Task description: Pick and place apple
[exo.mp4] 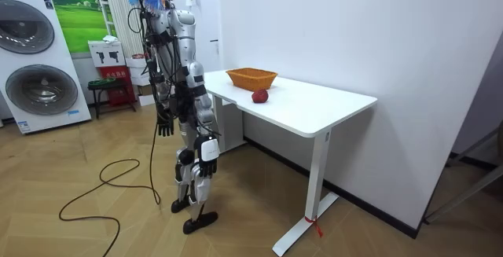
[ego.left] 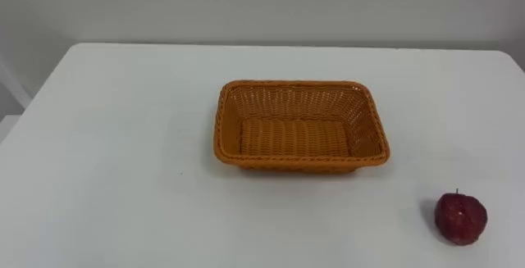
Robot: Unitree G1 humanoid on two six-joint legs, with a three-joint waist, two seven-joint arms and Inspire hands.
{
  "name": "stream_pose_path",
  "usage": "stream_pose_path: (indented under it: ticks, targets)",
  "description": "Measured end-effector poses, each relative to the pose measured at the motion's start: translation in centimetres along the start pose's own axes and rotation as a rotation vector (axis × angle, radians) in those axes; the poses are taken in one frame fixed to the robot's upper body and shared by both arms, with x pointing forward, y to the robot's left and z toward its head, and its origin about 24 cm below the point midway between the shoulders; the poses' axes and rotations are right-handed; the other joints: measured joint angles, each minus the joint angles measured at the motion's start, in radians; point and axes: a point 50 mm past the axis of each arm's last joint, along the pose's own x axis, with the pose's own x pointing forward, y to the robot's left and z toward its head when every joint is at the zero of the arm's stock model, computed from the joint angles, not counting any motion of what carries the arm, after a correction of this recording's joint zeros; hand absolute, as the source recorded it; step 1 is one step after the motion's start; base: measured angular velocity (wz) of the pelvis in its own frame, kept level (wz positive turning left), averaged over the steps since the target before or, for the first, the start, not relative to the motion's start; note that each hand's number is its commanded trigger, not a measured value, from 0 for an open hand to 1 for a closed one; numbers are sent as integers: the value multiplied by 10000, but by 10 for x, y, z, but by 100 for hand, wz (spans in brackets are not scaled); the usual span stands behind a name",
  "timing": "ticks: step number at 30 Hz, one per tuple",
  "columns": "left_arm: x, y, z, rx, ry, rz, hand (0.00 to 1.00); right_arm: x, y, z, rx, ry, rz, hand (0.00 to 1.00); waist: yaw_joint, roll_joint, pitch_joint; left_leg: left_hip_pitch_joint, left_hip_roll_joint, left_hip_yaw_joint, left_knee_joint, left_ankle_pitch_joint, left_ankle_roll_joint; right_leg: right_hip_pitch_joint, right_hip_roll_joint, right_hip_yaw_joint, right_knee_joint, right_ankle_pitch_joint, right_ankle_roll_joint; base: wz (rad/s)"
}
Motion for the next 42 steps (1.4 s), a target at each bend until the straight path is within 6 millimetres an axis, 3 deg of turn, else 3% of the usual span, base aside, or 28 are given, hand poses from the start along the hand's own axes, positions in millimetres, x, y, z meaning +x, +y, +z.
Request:
stream_pose_path:
  ticks: [8, 12, 15, 17, 18, 21, 25, 29, 32, 37, 39, 42]
  targets:
    - [0, -1, 8, 47, -226, -57, 0, 0, -2, 1, 767, -63, -489, 0, -64, 80, 12, 36, 10, 8, 10, -26, 6, 61, 10, 70, 1, -2, -3, 1]
    - [0, -1, 6, 22, -176, -46, 0, 0, -5, 3, 2304, -176, -686, 0, -88, 143, 28, 108, 6, 99, -24, -31, 9, 62, 14, 116, -5, -5, -3, -6]
    - [0, 0, 5, -154, -162, 18, 0, 0, -6, 2, 4821, -205, -759, 0, -246, 129, 35, 117, 10, 130, -56, -29, 11, 71, 17, 171, -5, -5, -2, -2]
    - [0, 3, 0, -504, -120, 78, 0, -1, -9, 0, 7949, -269, -612, 0, -313, 126, 37, 120, 31, 229, -102, -29, 11, 58, 43, 267, -13, -4, -3, -9]
    - [0, 4, -1, -613, -123, 104, 0, -1, -9, 1, 8680, -324, -561, 0, -361, 119, 33, 122, 32, 239, -110, -29, 11, 67, 45, 279, -13, -4, -3, -7]
    - [0, 6, -12, -1480, 0, 209, 0, -3, -18, 11, 13191, -740, -119, 0, -735, 73, 31, 213, 17, 299, -141, -29, 11, 53, 45, 346, -43, -8, 2, -9]
    - [-1, 16, -14, -2019, -100, 530, 0, -7, -32, 22, 16326, -1238, 36, 0, -1032, -46, 38, 216, 22, 329, -144, -32, 14, 56, 43, 361, -77, -12, 9, -1]
    - [-2, 28, -12, -2192, -445, 1001, 0, -13, -47, 31, 19000, -1613, -25, 0, -1078, -131, 19, 185, 16, 331, -214, -34, 14, 44, 49, 349, -139, -11, 10, 0]
    - [-3, 34, -15, -2196, -452, 1199, 0, -17, -58, 33, 20341, -1576, -373, 0, -1104, -217, -18, 131, 7, 337, -215, -34, 14, 4, 54, 349, -146, -10, 10, 0]
    - [-4, 38, -18, -2264, -686, 1440, 0, -28, -80, 40, 20989, -1930, -1518, 0, -1152, -334, -44, -10, -13, 332, -194, -34, 14, -72, 57, 334, -125, -5, 10, 0]
    - [-5, 40, -18, -2267, -803, 1559, 0, -38, -92, 47, 20999, -2361, -2032, 0, -1147, -341, -47, -57, -31, 326, -188, -33, 15, -119, 59, 364, -99, -4, 10, 0]
    - [-5, 43, -16, -2152, -1021, 1887, 0, -71, -124, 64, 20718, -4018, -3484, 0, -1163, -294, -15, -99, -28, 273, -189, -34, 14, -161, 73, 339, -92, 3, 6, 0]
